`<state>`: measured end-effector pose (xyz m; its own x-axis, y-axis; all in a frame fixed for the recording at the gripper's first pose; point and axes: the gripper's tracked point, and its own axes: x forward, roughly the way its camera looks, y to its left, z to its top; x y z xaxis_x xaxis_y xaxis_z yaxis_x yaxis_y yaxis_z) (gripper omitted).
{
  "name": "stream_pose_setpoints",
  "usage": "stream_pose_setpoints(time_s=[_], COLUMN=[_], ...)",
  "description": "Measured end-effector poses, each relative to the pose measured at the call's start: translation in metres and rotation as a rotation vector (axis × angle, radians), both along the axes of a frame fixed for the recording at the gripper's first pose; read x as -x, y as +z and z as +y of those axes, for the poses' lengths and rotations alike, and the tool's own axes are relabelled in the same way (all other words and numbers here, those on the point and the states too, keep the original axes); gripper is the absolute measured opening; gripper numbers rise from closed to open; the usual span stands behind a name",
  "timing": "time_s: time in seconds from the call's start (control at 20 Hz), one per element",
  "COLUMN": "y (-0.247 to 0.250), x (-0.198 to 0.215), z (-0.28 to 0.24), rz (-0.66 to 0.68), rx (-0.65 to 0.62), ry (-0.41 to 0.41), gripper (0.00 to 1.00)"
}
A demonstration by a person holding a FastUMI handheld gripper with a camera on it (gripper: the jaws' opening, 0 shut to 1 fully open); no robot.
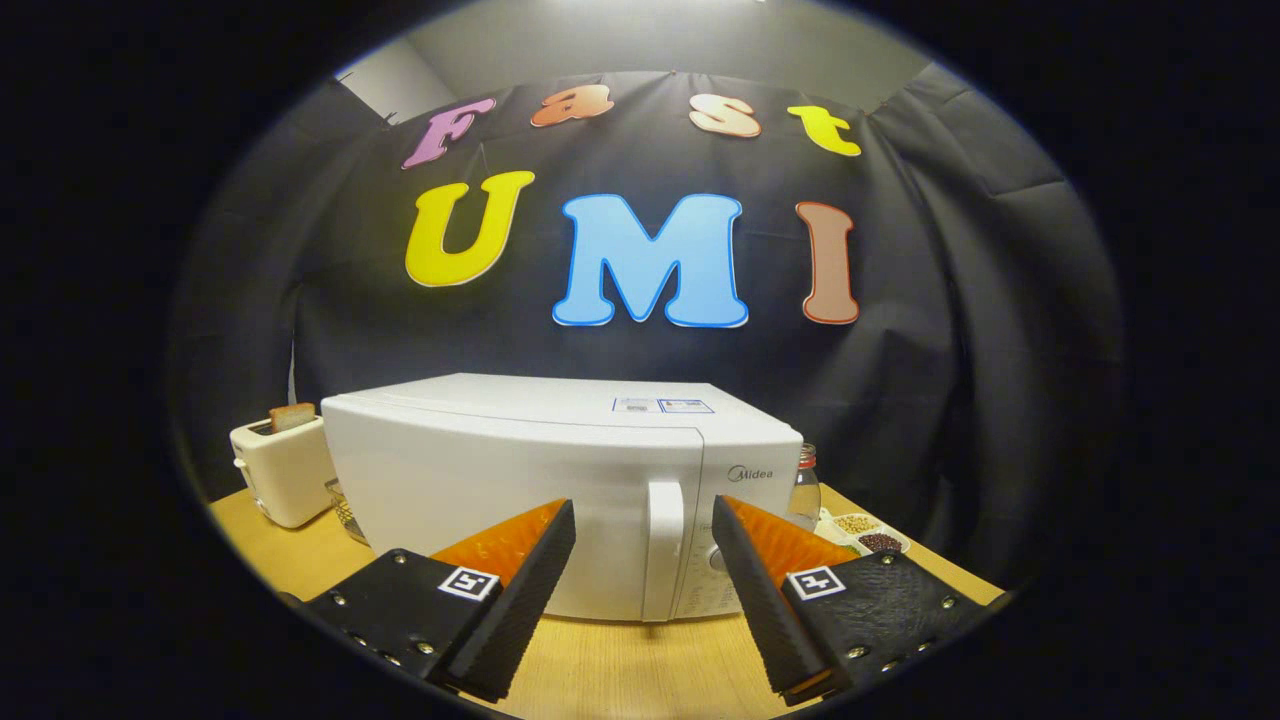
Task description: Open the microwave, put the food inside, and close the microwave door.
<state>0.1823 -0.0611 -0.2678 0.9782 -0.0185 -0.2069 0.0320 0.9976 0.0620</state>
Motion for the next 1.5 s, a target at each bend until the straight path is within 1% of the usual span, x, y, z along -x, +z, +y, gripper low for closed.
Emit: stream_pose_setpoints(time_s=[0.15, 0.3, 0.35, 0.4, 0.45, 0.5, 0.55, 0.6, 0.65, 0.7, 0.8, 0.85, 0.9, 0.95, 1.25, 1.3, 1.35, 1.5], y=[-0.027, -0.040, -0.044, -0.046, -0.049, -0.051, -0.053, -0.052, -0.056, -0.053, -0.054, -0.056, -0.054, -0.055, -0.053, -0.056, -0.053, -0.051], x=[-0.016, -0.028, -0.030, -0.033, -0.035, -0.036, -0.038, -0.035, -0.041, -0.037, -0.035, -0.036, -0.036, -0.034, -0.031, -0.036, -0.032, -0.020], z=[-0.002, -0.007, -0.008, -0.008, -0.010, -0.012, -0.011, -0.004, -0.001, -0.001, -0.003, -0.002, -0.002, -0.001, 0.001, 0.003, 0.002, 0.004], rz=[0.036, 0.042, 0.039, 0.035, 0.036, 0.039, 0.042, 0.040, 0.048, 0.046, 0.048, 0.053, 0.061, 0.063, 0.054, 0.060, 0.058, 0.053], rx=[-0.034, -0.043, -0.036, -0.030, -0.019, -0.013, -0.016, -0.032, -0.035, -0.026, -0.018, -0.029, -0.057, -0.078, -0.144, -0.159, -0.165, -0.152], ry=[0.010, -0.005, -0.003, 0.000, -0.009, -0.011, -0.005, 0.024, 0.031, 0.025, 0.035, 0.047, 0.057, 0.062, 0.111, 0.120, 0.125, 0.148], gripper=[0.88, 0.84, 0.78, 0.75, 0.75, 0.63, 0.59, 0.58, 0.46, 0.32, 0.31, 0.26, 0.26, 0.15, 0.15, 0.15, 0.09, 0.10])
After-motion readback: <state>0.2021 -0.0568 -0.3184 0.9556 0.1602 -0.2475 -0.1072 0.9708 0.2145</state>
